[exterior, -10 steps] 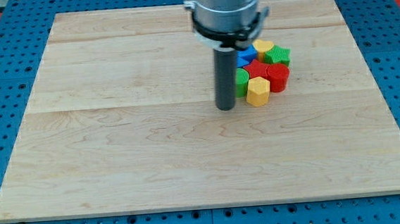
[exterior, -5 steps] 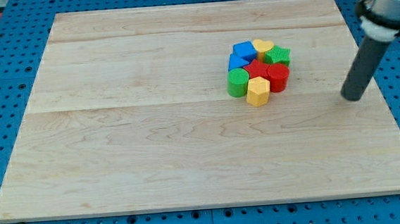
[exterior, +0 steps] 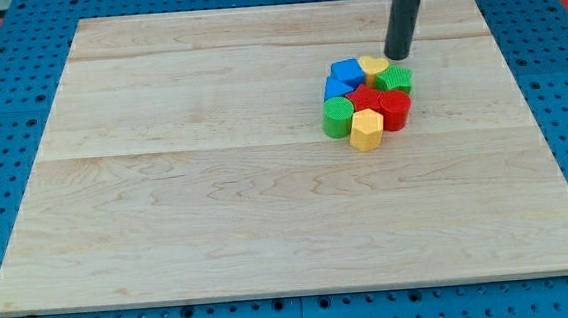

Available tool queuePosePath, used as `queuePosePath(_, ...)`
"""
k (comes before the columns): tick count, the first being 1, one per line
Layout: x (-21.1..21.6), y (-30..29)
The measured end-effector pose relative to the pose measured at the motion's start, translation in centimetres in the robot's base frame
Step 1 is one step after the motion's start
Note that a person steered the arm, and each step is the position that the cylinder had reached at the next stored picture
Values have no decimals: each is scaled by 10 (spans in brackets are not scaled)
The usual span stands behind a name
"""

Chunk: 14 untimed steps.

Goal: Push the yellow heart towards the green circle

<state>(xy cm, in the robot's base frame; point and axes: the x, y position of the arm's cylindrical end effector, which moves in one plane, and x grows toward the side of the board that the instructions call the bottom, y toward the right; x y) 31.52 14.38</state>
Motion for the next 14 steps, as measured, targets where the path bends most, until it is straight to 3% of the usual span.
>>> queuePosePath(2, 29, 0)
queuePosePath(3, 20, 0)
queuePosePath(5, 7, -60)
queuePosePath(8, 10, -7)
queuePosePath(11, 37, -13)
queuePosePath(14, 34, -37)
